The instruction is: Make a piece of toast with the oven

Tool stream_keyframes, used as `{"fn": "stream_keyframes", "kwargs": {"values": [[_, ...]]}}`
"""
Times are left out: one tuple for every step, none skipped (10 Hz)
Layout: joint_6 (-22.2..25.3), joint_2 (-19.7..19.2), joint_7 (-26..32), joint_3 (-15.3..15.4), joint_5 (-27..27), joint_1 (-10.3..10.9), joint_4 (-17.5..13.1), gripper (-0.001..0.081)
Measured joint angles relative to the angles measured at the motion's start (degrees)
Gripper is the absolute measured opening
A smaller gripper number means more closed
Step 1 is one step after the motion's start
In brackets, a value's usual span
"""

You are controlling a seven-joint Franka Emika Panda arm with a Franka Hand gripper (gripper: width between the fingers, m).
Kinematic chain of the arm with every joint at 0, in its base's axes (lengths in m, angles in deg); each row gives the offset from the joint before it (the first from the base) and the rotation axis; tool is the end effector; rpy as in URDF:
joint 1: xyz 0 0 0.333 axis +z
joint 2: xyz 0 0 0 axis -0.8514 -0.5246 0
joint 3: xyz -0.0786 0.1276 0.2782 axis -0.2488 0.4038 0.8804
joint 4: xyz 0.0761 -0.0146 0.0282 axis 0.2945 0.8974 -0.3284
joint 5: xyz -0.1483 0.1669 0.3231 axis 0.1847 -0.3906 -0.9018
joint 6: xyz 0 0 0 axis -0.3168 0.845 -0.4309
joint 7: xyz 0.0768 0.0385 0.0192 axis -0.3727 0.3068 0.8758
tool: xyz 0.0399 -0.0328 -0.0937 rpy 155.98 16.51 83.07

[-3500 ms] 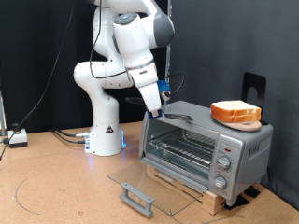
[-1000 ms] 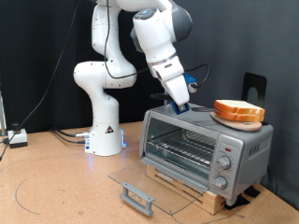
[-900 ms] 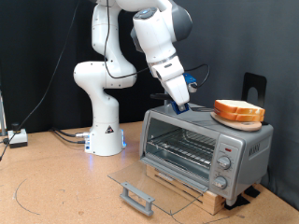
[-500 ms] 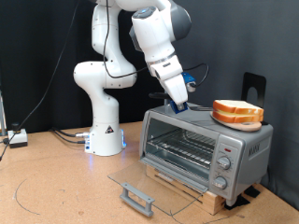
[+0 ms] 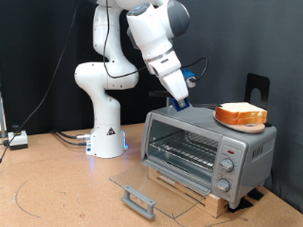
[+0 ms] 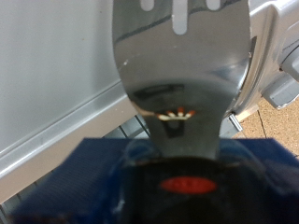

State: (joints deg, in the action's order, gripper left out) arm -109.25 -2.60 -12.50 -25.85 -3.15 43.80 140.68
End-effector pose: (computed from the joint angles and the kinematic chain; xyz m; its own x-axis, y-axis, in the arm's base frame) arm 0.4110 0.0554 0.4330 0.8312 0.4573 0.3161 0.5461 -0.7783 -0.3099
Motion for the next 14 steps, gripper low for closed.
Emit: {"fn": "stream_keyframes", "kwargs": {"values": [[0.17, 0.00, -0.15, 0.16, 0.21, 0.00, 0.09, 0.0396], [0.61, -0.01, -0.23, 0.23, 0.49, 0.00, 0.18, 0.0396], [1.24, 0.00, -0.24, 0.23, 1.27, -0.05, 0.33, 0.0396], [1.42, 0.00, -0.24, 0.23, 2.15, -0.14, 0.66, 0.0396], [1.17, 0.00, -0.30, 0.31, 2.85, -0.25, 1.26, 0.0396], [0.37, -0.02, -0.34, 0.56, 2.99, -0.26, 1.84, 0.0396], [-0.80, -0.04, -0.36, 0.98, 2.92, -0.24, 2.31, 0.0396], [-1.57, -0.05, -0.36, 1.36, 2.70, -0.21, 2.60, 0.0396], [-2.03, -0.05, -0.36, 1.70, 2.55, -0.16, 2.77, 0.0396], [-2.29, -0.06, -0.36, 2.01, 2.39, -0.16, 2.90, 0.0396], [-2.71, -0.08, -0.39, 2.39, 2.22, -0.16, 3.05, 0.0396], [-2.97, -0.15, -0.56, 2.74, 1.93, -0.16, 3.11, 0.0396], [-3.30, -0.21, -0.97, 3.14, 1.48, -0.15, 3.11, 0.0396], [-3.63, -0.24, -1.28, 3.54, 1.07, -0.15, 3.11, 0.0396]]}}
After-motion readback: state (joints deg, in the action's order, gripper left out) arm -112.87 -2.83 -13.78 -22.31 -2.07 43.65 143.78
